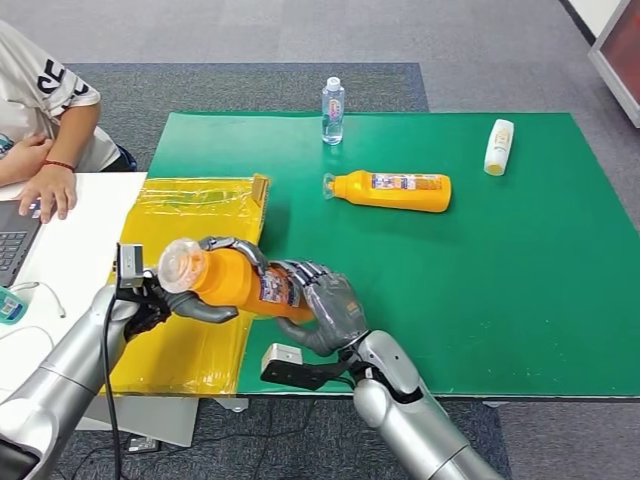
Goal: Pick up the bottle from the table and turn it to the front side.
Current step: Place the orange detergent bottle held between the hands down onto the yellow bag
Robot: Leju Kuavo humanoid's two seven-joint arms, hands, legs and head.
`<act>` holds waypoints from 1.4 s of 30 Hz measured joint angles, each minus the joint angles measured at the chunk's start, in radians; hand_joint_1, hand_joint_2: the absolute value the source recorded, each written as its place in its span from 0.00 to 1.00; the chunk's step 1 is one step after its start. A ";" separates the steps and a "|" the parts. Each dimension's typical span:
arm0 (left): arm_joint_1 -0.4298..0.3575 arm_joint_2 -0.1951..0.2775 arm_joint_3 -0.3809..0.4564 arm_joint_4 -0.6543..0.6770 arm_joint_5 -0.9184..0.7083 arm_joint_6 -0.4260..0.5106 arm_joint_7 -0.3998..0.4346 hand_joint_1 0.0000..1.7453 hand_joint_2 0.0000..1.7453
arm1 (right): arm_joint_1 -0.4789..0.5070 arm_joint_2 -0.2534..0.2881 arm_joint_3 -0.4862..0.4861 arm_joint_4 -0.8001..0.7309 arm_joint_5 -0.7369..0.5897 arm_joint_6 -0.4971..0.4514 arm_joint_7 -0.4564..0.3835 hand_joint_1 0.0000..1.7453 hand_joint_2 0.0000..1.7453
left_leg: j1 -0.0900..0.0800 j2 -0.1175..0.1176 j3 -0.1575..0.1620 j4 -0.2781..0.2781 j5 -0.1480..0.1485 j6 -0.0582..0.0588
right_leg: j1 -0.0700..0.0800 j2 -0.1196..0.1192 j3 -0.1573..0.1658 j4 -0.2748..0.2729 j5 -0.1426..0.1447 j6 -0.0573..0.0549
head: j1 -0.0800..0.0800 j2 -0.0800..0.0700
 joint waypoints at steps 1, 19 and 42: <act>0.002 0.003 0.002 0.000 0.000 0.003 0.000 1.00 1.00 | 0.006 -0.001 -0.004 -0.013 -0.002 -0.006 0.000 0.28 1.00 | 0.000 0.000 0.000 0.000 0.000 0.000 | 0.000 0.000 0.000 0.000 0.000 0.000 | 0.000 0.000; 0.085 0.159 -0.012 -0.150 -0.117 0.094 0.008 1.00 1.00 | 0.052 -0.004 -0.208 -0.097 -0.340 0.201 -0.124 0.00 1.00 | 0.001 0.003 -0.002 0.000 0.002 -0.002 | 0.001 0.003 -0.006 0.000 0.003 -0.002 | 0.000 0.000; -0.718 0.366 -0.567 -0.188 0.245 0.091 0.519 1.00 1.00 | 0.050 0.009 -0.363 -0.058 -0.394 0.252 -0.126 0.00 1.00 | 0.001 0.003 -0.003 0.000 0.004 -0.003 | 0.002 0.003 -0.006 0.000 0.005 -0.004 | 0.000 0.000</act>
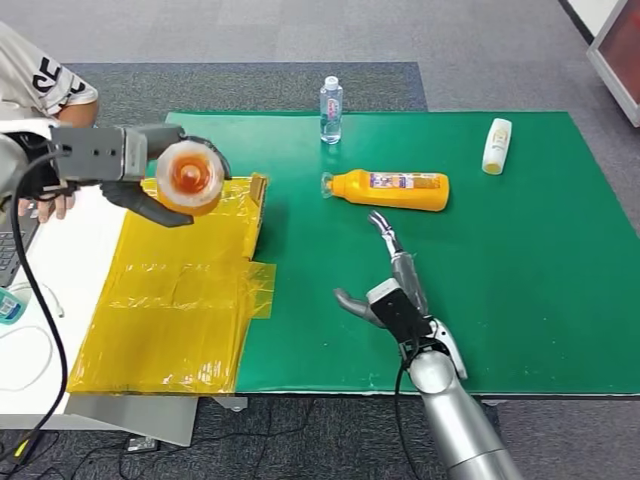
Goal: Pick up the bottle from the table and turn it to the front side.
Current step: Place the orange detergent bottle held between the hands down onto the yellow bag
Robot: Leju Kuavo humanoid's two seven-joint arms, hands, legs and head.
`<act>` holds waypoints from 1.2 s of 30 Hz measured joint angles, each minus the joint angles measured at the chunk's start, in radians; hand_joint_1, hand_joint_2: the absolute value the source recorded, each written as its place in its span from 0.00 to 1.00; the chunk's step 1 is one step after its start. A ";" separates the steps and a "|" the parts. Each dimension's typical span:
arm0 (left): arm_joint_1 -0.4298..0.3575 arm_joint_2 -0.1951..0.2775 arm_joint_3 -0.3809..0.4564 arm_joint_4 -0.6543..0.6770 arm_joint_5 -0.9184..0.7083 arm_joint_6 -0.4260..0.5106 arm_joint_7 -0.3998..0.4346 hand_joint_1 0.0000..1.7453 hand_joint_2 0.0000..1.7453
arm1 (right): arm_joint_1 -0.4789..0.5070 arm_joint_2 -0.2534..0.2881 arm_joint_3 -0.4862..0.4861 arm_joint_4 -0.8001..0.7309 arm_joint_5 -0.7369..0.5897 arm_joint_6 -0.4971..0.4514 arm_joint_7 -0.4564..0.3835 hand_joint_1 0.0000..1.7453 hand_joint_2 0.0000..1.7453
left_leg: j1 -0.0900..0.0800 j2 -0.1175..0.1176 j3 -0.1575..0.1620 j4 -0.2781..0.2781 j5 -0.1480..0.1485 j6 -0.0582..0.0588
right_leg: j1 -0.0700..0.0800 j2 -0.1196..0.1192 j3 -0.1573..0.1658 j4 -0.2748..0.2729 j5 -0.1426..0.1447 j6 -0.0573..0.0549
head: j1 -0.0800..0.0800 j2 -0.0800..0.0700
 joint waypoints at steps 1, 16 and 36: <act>-0.058 -0.011 -0.049 0.024 0.002 -0.001 0.041 1.00 1.00 | 0.000 0.002 0.000 0.007 0.004 -0.004 0.000 0.00 1.00 | 0.000 0.000 0.000 0.000 0.000 0.000 | 0.000 0.000 0.000 0.000 0.000 0.000 | 0.000 0.000; -0.203 -0.375 -0.440 0.652 -0.673 0.050 0.032 1.00 1.00 | -0.058 0.072 0.000 0.077 0.102 -0.007 0.041 0.00 1.00 | 0.000 0.000 -0.004 0.000 0.004 0.001 | 0.000 0.000 -0.003 0.001 0.004 0.001 | 0.000 0.000; 0.022 -0.406 -0.280 0.894 -0.231 0.093 -0.101 1.00 1.00 | -0.045 0.094 0.014 0.140 0.074 -0.004 0.025 0.00 1.00 | -0.001 0.000 -0.004 0.000 0.003 0.000 | 0.000 0.000 -0.003 0.001 0.003 0.001 | 0.000 0.000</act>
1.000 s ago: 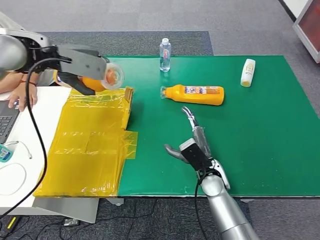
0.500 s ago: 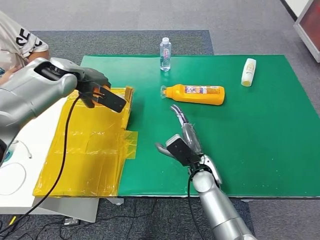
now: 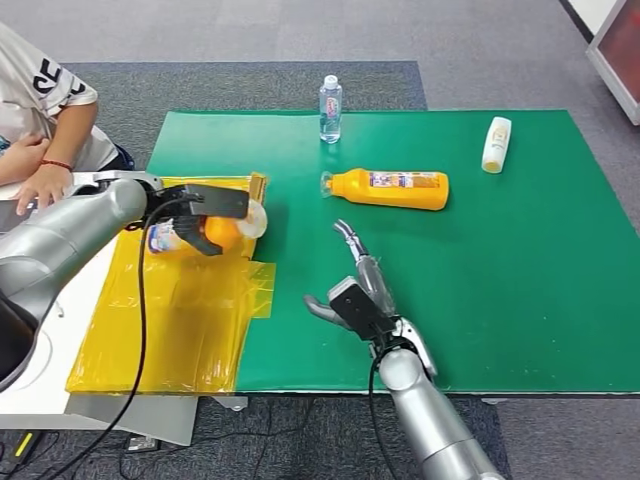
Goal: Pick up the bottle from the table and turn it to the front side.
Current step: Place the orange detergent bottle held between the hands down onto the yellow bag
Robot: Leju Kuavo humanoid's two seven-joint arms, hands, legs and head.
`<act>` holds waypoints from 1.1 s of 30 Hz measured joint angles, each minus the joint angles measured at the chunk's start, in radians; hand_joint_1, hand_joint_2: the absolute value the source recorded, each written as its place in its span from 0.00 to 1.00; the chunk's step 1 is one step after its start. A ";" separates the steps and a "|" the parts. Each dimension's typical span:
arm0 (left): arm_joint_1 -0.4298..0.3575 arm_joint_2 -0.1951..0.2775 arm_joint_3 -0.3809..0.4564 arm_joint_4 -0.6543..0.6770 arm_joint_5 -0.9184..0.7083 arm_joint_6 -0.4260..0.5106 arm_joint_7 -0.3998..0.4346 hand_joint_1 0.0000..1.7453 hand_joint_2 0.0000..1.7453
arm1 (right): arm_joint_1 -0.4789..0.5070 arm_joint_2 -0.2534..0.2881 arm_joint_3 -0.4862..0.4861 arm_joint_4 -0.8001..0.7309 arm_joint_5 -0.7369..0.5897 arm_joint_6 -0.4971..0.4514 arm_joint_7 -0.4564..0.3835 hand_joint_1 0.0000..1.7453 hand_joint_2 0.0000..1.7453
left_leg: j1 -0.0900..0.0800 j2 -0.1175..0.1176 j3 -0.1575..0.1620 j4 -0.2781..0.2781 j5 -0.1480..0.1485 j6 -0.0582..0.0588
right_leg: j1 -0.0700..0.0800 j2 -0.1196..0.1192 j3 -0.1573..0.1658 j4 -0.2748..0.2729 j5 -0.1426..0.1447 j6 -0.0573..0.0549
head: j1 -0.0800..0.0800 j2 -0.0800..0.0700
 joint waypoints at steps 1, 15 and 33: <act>0.013 0.014 0.039 0.002 0.045 0.001 -0.016 1.00 1.00 | 0.000 0.000 0.005 0.005 -0.007 -0.004 -0.002 0.00 1.00 | 0.000 0.000 0.000 0.000 0.000 0.000 | 0.000 0.000 0.000 0.000 0.000 0.000 | 0.000 0.000; 0.171 0.138 0.405 -0.038 0.222 0.022 -0.129 1.00 1.00 | 0.005 0.000 0.059 0.020 -0.036 -0.020 0.022 0.00 1.00 | 0.000 0.000 0.000 0.000 0.000 0.000 | 0.000 0.000 0.000 0.000 -0.001 0.000 | 0.000 0.000; 0.045 0.106 0.306 -0.046 0.004 -0.072 0.024 1.00 1.00 | -0.004 0.003 0.102 0.058 -0.054 -0.028 0.020 0.00 1.00 | 0.000 -0.001 0.002 0.000 0.000 0.000 | -0.001 -0.001 0.002 -0.001 -0.001 0.000 | 0.000 0.000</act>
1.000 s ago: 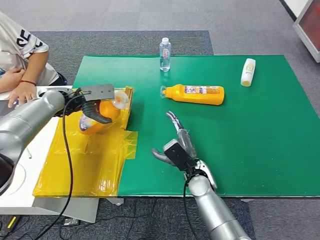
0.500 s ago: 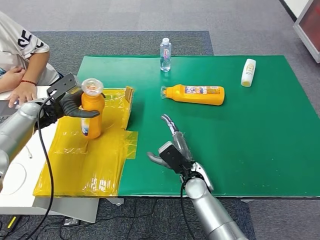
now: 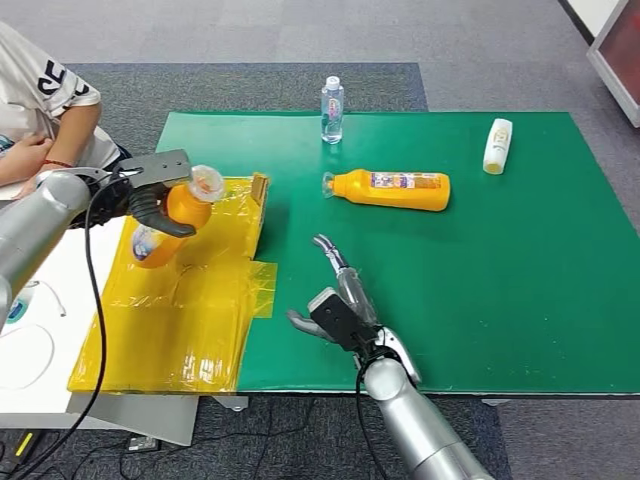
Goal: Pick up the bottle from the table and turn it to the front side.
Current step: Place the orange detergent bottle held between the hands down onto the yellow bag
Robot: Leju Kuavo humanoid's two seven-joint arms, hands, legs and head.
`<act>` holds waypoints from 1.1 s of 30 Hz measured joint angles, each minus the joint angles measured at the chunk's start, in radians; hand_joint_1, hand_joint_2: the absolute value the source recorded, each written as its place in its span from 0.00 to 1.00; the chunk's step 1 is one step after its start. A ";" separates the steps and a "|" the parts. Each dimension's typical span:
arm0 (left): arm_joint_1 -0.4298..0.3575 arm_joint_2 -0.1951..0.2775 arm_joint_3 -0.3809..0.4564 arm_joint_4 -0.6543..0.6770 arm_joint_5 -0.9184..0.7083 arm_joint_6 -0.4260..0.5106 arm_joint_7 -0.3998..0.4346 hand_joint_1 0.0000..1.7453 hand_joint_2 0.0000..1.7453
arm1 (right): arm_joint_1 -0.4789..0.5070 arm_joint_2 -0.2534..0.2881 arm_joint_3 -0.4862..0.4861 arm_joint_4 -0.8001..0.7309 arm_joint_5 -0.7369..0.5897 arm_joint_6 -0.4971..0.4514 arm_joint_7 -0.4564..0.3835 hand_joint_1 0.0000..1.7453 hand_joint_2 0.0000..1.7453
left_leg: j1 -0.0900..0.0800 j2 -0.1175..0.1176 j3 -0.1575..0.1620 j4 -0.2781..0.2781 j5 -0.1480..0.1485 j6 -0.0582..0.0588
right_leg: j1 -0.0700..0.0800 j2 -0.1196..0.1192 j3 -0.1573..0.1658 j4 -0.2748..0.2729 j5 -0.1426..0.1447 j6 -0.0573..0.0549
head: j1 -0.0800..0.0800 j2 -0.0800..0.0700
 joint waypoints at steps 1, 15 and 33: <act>-0.011 -0.014 -0.011 0.004 -0.001 0.004 0.006 1.00 1.00 | 0.000 0.001 0.001 0.003 -0.002 -0.002 -0.001 0.00 1.00 | 0.000 0.000 0.000 0.000 0.000 0.000 | 0.000 0.000 0.000 0.000 0.000 0.000 | 0.000 0.000; -0.047 -0.136 -0.095 0.053 -0.003 0.064 0.013 1.00 1.00 | 0.001 -0.004 -0.061 0.018 -0.088 -0.055 -0.001 0.00 1.00 | -0.001 0.001 0.001 0.000 0.000 0.000 | -0.001 0.001 -0.001 0.000 0.000 0.001 | 0.000 0.000; 0.003 -0.197 -0.112 0.098 0.075 0.014 -0.051 1.00 1.00 | 0.045 -0.048 -0.287 -0.092 -0.041 0.015 0.009 0.00 1.00 | -0.001 0.001 -0.001 0.000 0.000 0.001 | -0.001 0.001 -0.002 0.001 0.001 0.001 | 0.000 0.000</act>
